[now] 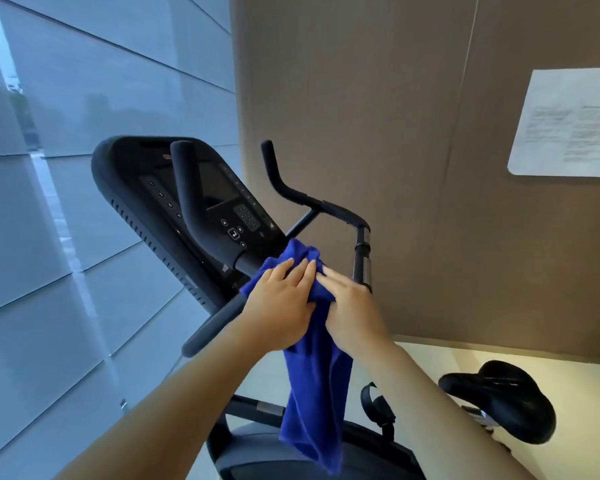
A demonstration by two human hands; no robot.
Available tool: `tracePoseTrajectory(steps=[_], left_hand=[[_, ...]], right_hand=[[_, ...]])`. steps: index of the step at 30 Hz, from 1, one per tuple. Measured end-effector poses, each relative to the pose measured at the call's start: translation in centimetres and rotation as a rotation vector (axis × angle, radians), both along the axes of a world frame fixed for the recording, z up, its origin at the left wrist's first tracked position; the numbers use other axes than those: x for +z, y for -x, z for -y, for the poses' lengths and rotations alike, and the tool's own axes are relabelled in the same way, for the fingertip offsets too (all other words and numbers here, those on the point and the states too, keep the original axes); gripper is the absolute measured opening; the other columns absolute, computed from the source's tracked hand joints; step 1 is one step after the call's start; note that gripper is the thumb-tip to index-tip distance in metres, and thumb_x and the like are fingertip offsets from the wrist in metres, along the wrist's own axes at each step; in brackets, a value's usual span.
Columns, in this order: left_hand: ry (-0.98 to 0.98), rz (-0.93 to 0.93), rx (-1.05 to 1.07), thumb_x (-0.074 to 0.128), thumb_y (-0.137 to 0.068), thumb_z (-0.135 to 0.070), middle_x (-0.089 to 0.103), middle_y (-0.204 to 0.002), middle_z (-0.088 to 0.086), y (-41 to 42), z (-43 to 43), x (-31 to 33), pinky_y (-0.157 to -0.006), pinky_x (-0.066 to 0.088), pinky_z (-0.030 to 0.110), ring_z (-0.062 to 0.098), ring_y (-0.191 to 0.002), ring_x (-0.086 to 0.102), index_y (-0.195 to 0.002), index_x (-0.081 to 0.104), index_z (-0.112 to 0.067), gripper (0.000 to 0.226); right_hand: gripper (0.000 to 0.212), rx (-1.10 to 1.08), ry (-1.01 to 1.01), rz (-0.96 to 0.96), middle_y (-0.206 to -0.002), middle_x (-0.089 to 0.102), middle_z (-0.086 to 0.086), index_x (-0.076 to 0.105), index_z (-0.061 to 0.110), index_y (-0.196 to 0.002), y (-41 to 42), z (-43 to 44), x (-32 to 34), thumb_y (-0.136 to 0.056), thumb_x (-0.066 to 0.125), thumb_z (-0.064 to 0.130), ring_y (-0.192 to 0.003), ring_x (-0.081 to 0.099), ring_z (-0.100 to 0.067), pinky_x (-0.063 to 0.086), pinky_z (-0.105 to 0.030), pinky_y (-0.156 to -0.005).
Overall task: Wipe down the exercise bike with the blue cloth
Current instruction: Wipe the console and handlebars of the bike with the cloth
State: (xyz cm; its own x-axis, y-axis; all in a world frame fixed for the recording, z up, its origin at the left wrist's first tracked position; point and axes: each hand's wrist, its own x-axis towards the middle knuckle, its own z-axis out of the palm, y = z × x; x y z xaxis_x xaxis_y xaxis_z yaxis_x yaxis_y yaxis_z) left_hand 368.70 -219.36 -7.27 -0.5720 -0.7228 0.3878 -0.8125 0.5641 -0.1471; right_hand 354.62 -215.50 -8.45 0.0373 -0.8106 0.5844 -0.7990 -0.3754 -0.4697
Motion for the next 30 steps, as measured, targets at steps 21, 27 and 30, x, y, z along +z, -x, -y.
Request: tracePoseTrajectory(steps=[21,27,30], left_hand=[[-0.011,0.045,-0.038,0.037,-0.091,-0.055,-0.003,-0.157,-0.005,0.0,-0.7,-0.6,-0.114,-0.001,0.036,0.018,-0.143,-0.008,-0.147,-0.008,-0.02,0.08],[-0.053,0.174,0.02,0.054,-0.081,-0.06,0.007,-0.156,0.0,0.8,0.3,1.4,-0.114,0.006,0.041,0.028,-0.143,0.003,-0.147,-0.002,-0.018,0.096],[0.04,0.124,0.03,0.055,-0.087,-0.043,0.016,-0.155,0.004,1.4,-0.9,0.6,-0.113,0.013,0.039,0.03,-0.141,0.012,-0.147,0.005,-0.014,0.084]], right_hand=[[0.054,-0.063,-0.031,0.055,-0.152,0.026,0.001,0.033,0.017,-0.142,-0.4,-1.6,-1.4,-0.091,0.043,0.002,-0.137,0.025,-0.016,0.023,-0.021,-0.106],[0.068,-0.107,-0.179,-0.119,-0.155,0.011,-0.004,0.012,0.014,-0.146,-1.0,-0.9,-0.4,-0.09,0.05,0.009,-0.14,0.016,-0.022,0.024,-0.034,-0.11],[0.062,-0.121,-0.157,-0.007,-0.152,0.021,0.0,0.024,0.017,-0.144,-0.7,-2.0,-0.9,-0.09,0.052,0.008,-0.136,0.026,-0.02,0.031,-0.03,-0.105]])
